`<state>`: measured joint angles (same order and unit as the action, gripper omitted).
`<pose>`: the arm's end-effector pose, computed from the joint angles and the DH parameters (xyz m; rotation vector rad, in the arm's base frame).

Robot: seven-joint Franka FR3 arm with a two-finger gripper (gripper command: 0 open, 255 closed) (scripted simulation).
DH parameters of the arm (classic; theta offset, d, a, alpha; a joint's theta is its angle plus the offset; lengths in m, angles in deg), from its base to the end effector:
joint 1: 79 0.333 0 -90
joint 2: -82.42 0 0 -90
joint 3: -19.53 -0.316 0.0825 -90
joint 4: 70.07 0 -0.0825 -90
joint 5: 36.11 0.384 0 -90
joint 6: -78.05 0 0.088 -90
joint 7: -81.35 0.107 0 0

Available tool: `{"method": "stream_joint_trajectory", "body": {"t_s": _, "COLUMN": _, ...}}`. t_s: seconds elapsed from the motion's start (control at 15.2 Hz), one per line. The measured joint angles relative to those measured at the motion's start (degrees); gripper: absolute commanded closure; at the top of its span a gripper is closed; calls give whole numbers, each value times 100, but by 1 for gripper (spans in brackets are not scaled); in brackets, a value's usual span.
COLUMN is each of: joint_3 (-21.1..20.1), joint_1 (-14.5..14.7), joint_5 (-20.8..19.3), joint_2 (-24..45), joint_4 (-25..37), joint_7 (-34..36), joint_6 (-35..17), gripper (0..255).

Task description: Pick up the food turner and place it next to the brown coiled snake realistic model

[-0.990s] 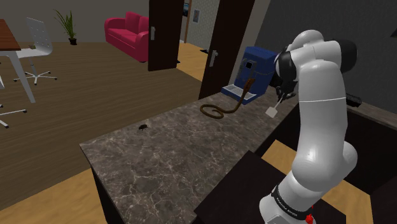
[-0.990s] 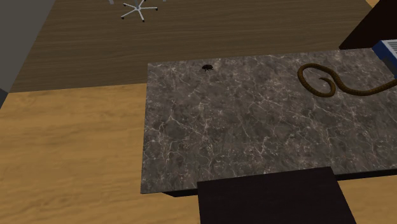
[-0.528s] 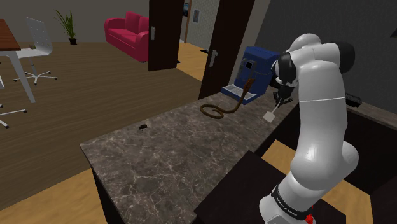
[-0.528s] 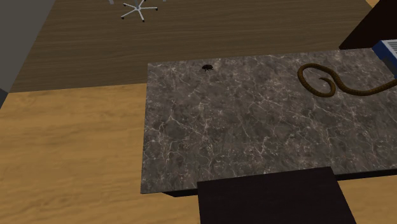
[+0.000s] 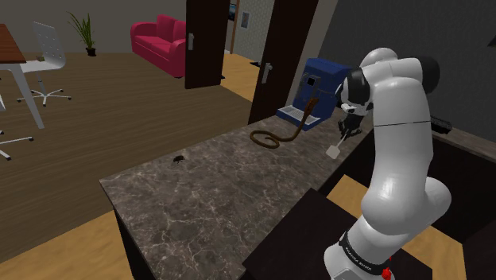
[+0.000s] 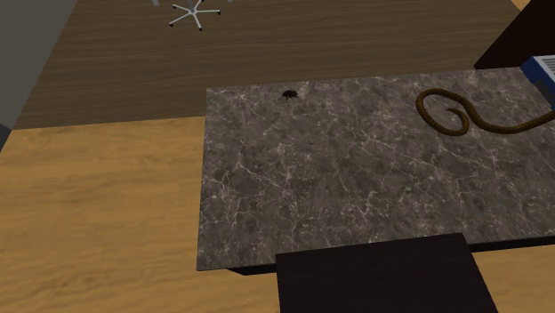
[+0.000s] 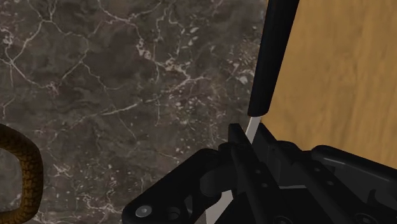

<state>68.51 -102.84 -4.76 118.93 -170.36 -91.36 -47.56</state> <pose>0.2715 -0.6026 0.3106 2.2214 2.1546 -0.0732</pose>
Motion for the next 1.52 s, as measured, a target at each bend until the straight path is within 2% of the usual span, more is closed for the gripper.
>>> {"method": "stream_joint_trajectory", "body": {"t_s": 1.52, "joint_3": -1582, "joint_1": -1172, "joint_5": 22, "joint_2": 687, "joint_4": -105, "joint_7": -7, "joint_6": -1330, "gripper": 255}}
